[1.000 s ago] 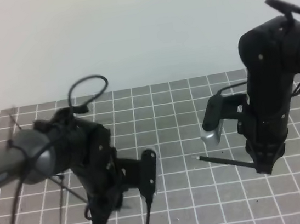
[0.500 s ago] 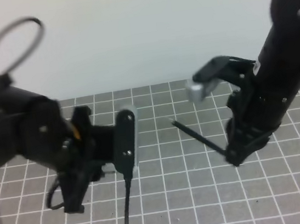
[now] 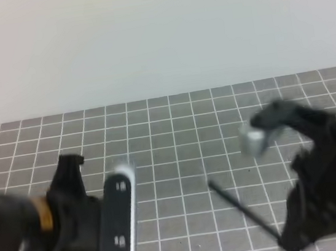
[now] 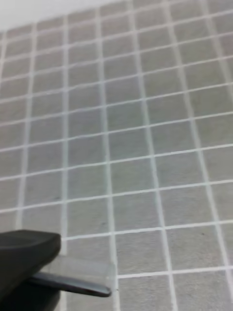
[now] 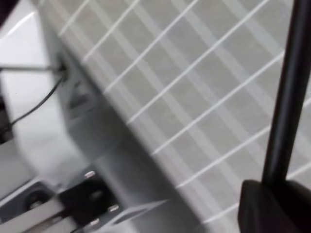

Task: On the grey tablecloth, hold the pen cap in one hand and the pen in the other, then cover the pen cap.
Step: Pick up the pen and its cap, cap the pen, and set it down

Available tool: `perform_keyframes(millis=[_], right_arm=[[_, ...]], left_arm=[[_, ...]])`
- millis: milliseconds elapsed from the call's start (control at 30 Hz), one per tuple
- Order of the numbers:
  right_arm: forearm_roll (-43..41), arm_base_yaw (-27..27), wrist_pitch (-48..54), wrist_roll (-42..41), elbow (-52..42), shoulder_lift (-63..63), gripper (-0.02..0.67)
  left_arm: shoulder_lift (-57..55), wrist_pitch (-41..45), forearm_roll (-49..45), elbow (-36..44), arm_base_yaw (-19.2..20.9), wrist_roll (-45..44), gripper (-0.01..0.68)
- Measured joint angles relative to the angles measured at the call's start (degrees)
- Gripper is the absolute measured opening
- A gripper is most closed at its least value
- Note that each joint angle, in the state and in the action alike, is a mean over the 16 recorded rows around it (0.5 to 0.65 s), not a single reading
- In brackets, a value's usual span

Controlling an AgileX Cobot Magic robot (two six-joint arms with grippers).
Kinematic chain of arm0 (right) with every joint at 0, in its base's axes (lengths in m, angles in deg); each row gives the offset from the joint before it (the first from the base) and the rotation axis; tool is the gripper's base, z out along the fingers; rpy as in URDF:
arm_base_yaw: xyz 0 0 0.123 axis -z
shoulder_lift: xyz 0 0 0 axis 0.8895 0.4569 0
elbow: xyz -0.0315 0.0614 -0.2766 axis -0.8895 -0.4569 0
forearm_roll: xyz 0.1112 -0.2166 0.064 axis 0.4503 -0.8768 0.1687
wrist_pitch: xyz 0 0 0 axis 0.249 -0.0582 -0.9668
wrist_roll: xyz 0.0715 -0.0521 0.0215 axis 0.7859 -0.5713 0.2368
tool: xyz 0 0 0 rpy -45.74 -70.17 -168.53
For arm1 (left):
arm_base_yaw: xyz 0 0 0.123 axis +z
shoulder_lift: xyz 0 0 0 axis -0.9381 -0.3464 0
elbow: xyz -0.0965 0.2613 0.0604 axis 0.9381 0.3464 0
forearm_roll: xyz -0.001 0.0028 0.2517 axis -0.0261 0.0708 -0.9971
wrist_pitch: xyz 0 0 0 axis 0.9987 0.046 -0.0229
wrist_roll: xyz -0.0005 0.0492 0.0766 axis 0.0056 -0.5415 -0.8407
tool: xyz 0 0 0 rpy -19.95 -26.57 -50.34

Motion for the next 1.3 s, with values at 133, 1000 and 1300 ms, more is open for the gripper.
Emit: perform_keyframes(millis=[133,1000,1300], right_arm=[[1.6,-2.5,0.0,-0.1,-5.4,-1.9,0.066],[6.8,-8.0,0.0,-1.7,-12.6,-2.3,0.066],[6.8,-8.0,0.0,-2.3,-12.6,-2.3,0.066]], left_arm=[[3.6,-7.2,-1.3,6.2,-3.5,0.0,0.082],[7.8,-30.8,-10.2,19.7,-12.6,-0.2,0.077],[7.8,-29.6,-12.9,20.0,-13.7,-2.0,0.077]])
